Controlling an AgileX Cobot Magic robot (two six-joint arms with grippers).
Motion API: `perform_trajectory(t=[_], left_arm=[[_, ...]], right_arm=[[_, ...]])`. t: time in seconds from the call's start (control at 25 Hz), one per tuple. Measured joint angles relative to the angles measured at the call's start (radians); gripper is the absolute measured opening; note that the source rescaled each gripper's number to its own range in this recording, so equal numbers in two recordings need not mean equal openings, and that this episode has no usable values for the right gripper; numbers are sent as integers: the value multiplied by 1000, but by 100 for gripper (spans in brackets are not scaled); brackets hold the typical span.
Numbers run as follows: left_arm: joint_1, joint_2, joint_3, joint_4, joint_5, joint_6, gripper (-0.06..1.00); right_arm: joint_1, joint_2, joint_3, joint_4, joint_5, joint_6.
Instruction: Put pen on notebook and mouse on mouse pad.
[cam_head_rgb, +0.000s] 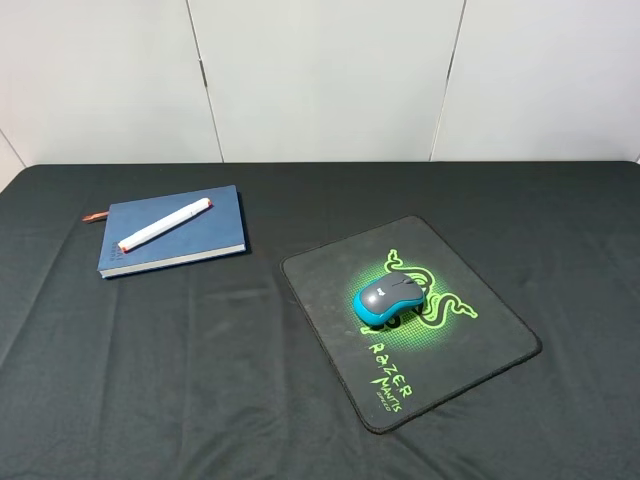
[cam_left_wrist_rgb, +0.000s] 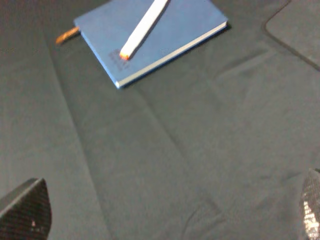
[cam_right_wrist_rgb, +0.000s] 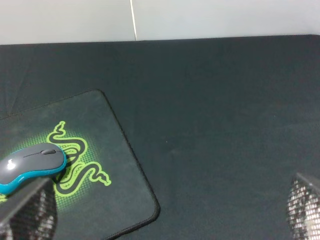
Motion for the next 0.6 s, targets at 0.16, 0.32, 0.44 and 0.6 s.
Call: perform_trajectory(t=[0.16, 0.32, 0.44, 0.6], left_arm=[[75, -58, 76, -13, -23, -3, 100], [118, -123, 152, -27, -104, -3, 100], [122, -180, 207, -40, -150, -3, 100], [122, -249, 259, -40, -151, -3, 100]], right_arm=[[0, 0, 0, 0, 0, 0], [0, 0, 0, 0, 0, 0], [0, 0, 0, 0, 0, 0], [0, 0, 0, 0, 0, 0]])
